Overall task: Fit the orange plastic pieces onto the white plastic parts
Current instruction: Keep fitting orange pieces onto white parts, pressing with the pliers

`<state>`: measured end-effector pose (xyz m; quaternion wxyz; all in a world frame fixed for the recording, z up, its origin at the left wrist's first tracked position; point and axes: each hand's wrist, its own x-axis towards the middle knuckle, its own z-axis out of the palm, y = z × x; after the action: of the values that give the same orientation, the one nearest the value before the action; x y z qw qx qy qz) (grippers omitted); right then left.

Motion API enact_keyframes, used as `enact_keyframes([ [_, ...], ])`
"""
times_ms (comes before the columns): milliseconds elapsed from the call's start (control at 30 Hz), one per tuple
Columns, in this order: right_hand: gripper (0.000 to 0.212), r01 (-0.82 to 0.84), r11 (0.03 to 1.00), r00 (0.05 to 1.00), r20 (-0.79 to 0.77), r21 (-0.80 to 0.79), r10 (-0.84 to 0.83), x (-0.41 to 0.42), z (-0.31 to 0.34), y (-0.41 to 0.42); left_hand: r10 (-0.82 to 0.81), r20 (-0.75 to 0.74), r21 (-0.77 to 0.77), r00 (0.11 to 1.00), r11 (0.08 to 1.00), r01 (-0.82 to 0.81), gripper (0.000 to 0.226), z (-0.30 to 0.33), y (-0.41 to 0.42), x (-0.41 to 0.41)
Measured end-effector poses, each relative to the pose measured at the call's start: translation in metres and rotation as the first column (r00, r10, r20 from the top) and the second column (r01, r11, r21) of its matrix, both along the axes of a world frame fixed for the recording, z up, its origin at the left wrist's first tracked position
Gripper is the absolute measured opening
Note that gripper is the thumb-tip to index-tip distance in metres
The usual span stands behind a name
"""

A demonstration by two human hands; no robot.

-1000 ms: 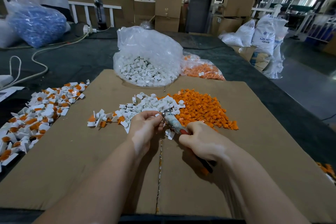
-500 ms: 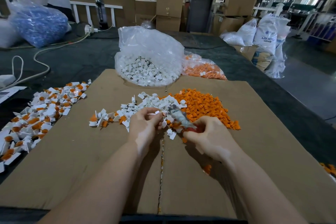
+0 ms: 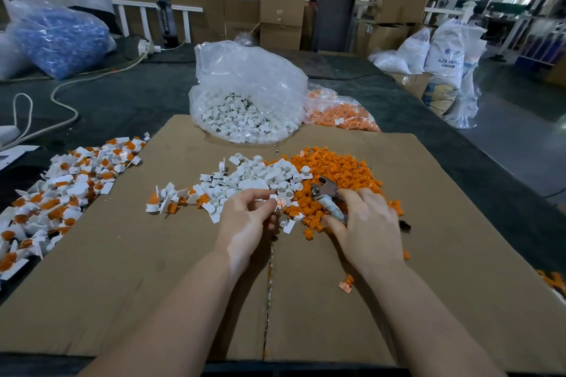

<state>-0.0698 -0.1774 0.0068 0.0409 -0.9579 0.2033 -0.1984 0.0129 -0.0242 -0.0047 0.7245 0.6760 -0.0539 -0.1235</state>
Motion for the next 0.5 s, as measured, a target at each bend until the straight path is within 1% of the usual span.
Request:
enact_keyframes([
  [67,0.016,-0.1,0.994,0.98,0.179,0.048,0.09,-0.006,0.0,0.01,-0.012,0.005,-0.011,1.0,1.0,0.012,0.01,-0.001,-0.002,-0.003],
  [100,0.02,-0.1,0.992,0.975,0.208,0.077,0.082,-0.009,0.001,0.014,-0.012,0.007,-0.015,1.0,1.0,0.012,0.01,-0.001,-0.002,-0.004],
  [167,0.037,-0.08,0.979,0.994,0.089,0.187,0.064,-0.016,-0.001,0.017,-0.001,0.005,-0.03,1.0,1.0,0.001,0.01,-0.002,-0.001,-0.004],
  [233,0.038,-0.116,0.955,0.99,-0.042,0.275,0.132,-0.018,-0.005,0.016,0.027,0.029,-0.017,0.999,0.999,-0.027,0.011,-0.004,0.0,-0.002],
  [267,0.034,-0.15,0.946,0.982,-0.065,0.287,0.176,-0.018,-0.007,0.015,0.038,0.046,-0.002,0.998,0.999,-0.038,0.012,-0.005,0.0,-0.001],
  [300,0.028,-0.182,0.938,0.975,-0.071,0.294,0.211,-0.017,-0.007,0.014,0.041,0.061,0.012,0.997,0.999,-0.042,0.012,-0.006,0.0,0.0],
  [367,0.012,-0.227,0.921,0.969,-0.019,0.317,0.245,-0.013,-0.005,0.013,0.034,0.1,0.043,0.994,0.998,-0.039,0.013,-0.006,-0.002,0.0],
  [400,0.009,-0.236,0.914,0.969,0.009,0.329,0.247,-0.008,-0.006,0.014,0.029,0.136,0.073,0.99,0.997,-0.039,0.014,-0.007,-0.002,0.0],
  [500,0.018,-0.255,0.923,0.967,0.073,0.288,0.244,0.007,-0.008,0.019,-0.014,0.246,0.214,0.969,0.976,-0.04,0.018,-0.006,-0.003,0.002],
])
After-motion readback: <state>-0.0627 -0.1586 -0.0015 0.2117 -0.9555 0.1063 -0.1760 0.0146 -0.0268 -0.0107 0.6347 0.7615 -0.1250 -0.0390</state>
